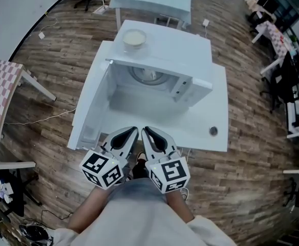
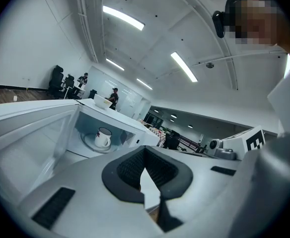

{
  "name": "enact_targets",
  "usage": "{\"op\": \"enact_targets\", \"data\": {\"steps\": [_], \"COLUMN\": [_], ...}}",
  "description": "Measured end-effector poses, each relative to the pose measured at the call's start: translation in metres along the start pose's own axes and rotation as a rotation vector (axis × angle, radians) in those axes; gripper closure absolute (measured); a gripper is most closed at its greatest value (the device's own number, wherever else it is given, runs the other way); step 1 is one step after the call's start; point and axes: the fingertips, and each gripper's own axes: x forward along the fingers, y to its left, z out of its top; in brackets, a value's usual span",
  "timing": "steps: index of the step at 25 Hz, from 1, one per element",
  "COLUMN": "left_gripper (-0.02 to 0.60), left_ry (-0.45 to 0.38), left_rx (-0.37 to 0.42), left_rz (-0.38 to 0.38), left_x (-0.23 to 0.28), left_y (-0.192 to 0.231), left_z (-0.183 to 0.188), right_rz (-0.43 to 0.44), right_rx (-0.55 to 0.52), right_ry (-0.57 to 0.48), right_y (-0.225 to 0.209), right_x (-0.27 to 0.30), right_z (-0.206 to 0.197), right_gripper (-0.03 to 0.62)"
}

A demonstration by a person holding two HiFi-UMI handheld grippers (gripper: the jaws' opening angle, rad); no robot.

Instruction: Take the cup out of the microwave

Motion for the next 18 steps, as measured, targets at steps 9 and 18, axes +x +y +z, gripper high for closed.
{"op": "enact_targets", "data": {"steps": [9,18], "left_gripper": [0.572,0.572], "left_ry": [-0.028,-0.058], "left_rx": [0.027,0.032], "left_rz": [0.036,0.089], "left_x": [0.038,0.045], "left_y": [0.005,0.019], "left_z": [0.004,-0.002], "right_rz": [0.026,0.026], "right_rx": [-0.022,-0.005], "right_ry": [-0.039,-0.052], "right_y": [-0.036,-0.058], "right_x": [0.017,0.03], "right_z": [0.014,0.005], "right_gripper": [0.569,0.557]}}
